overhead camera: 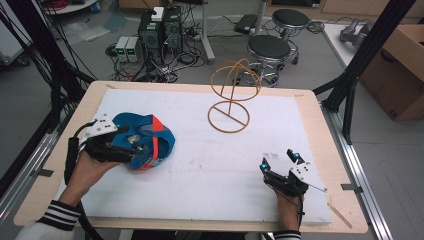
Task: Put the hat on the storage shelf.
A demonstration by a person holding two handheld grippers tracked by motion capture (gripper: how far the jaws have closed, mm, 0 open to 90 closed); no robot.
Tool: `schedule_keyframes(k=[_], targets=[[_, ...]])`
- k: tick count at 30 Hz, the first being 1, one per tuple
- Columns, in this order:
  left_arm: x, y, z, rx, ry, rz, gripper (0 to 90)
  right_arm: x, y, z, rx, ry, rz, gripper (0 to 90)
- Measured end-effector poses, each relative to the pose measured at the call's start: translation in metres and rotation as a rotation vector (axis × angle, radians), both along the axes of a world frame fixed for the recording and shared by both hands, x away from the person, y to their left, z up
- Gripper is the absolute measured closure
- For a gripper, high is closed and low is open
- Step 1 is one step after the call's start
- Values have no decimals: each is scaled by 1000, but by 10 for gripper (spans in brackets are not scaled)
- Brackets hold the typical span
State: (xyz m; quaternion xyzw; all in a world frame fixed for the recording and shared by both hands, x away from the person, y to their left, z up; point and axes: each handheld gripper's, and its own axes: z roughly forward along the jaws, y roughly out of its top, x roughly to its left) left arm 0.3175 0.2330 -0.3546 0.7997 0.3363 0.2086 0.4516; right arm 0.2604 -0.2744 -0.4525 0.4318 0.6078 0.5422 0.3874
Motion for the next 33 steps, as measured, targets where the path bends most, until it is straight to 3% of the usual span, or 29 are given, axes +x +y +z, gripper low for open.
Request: schedule_keyframes(k=[4,8,13,20,23,33], targets=[[8,-13,-7,55,69,24,149,0,0,0,3,1,2,88],[14,-21,-11,70,109,48,172,0,0,0,6,6,2,88],[23,-29,-18,110,184,32,192,0,0,0,6,6,3,88],[29,-33,-25,140,221,29,244,0,0,0,7,7,2,88],[32,-33,-28,154,259,61,254,0,0,0,6,7,2,88],[36,-40,-35,164,329,27,416,0,0,0,10,8,1,88]])
